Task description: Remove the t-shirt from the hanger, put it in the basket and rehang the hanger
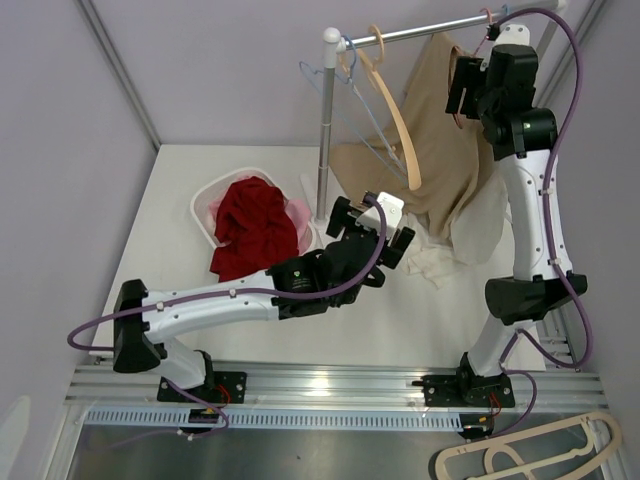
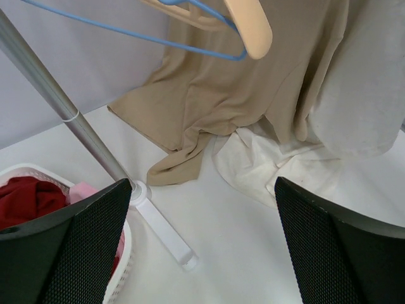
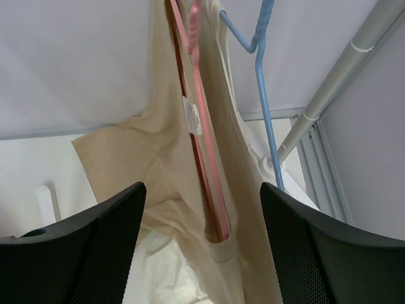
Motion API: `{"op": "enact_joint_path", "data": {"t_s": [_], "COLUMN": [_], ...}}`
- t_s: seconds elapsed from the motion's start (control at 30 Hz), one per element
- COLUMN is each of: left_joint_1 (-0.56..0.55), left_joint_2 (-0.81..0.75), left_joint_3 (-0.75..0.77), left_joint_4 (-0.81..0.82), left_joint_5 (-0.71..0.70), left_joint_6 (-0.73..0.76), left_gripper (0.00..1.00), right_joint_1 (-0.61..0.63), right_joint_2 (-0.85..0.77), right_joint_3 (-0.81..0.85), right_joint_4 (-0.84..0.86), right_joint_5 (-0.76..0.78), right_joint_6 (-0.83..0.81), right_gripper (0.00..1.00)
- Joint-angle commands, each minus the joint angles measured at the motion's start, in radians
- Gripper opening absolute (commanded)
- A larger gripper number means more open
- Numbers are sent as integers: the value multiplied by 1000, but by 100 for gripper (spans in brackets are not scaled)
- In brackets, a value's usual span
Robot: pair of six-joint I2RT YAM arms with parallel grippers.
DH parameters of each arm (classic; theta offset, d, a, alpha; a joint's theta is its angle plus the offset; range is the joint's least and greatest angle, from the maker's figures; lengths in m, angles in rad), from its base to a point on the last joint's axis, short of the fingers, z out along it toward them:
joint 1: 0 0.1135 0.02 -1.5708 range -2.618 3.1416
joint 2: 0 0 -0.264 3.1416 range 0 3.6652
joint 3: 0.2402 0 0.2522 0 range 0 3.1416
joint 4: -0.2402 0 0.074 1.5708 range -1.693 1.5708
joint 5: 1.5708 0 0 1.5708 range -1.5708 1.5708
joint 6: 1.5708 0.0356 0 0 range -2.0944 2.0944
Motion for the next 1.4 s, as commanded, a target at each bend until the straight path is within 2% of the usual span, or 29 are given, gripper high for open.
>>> {"op": "enact_joint_path", "data": {"t_s": [0.0, 0.27, 0.37, 0.43, 0.47, 0.57, 0.6, 1.03, 1.13, 1.37], "left_joint_1": [-6, -6, -6, -6, -7, -7, -7, -29, -46, -95], "left_joint_2": [22, 36, 38, 39, 41, 41, 41, -8, -21, -67], "left_joint_3": [52, 69, 67, 67, 67, 67, 64, -3, -28, -110], "left_joint_4": [67, 75, 73, 70, 70, 67, 67, 85, 130, 256], "left_joint_5": [-26, -19, -19, -21, -22, -29, -30, -68, -82, -122], "left_joint_6": [56, 70, 67, 67, 65, 65, 64, 70, 100, 169], "left_gripper": [100, 99, 99, 100, 99, 99, 99, 99, 100, 99], "right_joint_1": [-35, -60, -64, -66, -64, -66, -66, -63, -38, 52], "right_joint_2": [25, 98, 114, 116, 117, 120, 122, -4, -85, -263], "right_joint_3": [39, 109, 123, 122, 118, 115, 117, 174, 108, -59], "right_joint_4": [51, 51, 50, 56, 56, 59, 60, 45, 48, 31], "right_joint_5": [-69, -130, -150, -161, -161, -162, -164, -285, -275, -144], "right_joint_6": [-13, -5, 0, 1, 3, 4, 7, 61, 58, 41], "right_gripper": [76, 67, 60, 39, 25, 4, 0, 0, 0, 0]}}
